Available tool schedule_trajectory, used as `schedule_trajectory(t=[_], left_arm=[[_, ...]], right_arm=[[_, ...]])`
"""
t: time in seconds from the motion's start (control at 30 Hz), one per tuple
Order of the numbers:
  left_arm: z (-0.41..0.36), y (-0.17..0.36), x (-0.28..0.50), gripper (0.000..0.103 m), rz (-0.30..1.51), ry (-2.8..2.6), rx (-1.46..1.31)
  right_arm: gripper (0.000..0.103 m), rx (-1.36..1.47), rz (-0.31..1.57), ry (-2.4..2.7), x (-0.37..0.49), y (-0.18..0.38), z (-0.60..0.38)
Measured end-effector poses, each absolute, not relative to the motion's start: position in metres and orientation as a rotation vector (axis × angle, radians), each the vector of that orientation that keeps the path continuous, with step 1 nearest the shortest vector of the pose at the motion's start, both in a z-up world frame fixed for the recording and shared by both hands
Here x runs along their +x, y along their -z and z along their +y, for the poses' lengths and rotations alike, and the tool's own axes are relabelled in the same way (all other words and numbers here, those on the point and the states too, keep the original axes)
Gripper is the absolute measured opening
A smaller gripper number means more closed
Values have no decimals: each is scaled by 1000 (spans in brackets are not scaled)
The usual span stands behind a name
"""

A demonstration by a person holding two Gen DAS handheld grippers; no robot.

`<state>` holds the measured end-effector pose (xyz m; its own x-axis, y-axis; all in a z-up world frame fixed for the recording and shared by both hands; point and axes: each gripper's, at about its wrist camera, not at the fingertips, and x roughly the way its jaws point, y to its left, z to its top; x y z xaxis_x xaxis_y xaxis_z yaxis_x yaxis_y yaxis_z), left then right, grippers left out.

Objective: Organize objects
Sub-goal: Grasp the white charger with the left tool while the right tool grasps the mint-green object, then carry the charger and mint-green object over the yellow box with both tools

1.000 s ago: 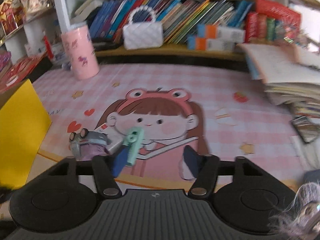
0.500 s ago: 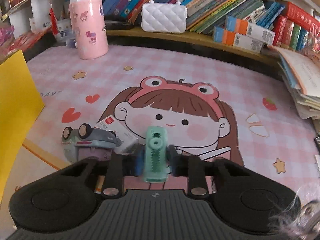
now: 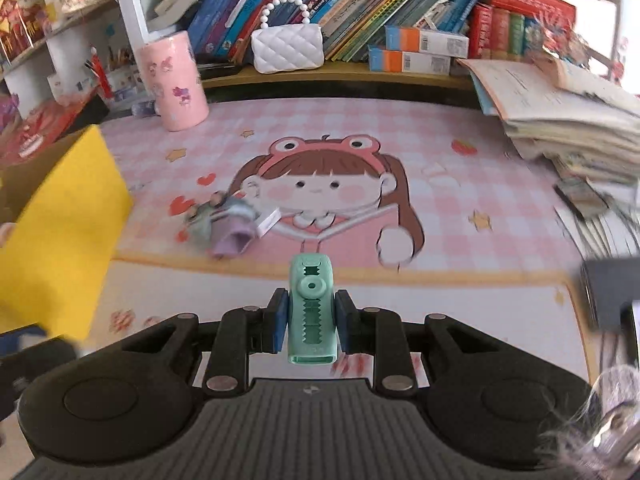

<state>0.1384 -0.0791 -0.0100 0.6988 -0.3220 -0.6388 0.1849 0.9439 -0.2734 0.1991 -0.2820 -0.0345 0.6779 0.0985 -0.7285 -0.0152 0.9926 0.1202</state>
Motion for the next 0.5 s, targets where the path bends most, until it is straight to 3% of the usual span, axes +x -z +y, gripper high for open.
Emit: schedule_trajectory(t=[0.5], left_arm=[[2, 6, 68, 41, 724, 296, -238]], right_arm=[[23, 79, 817, -148, 98, 14, -192]])
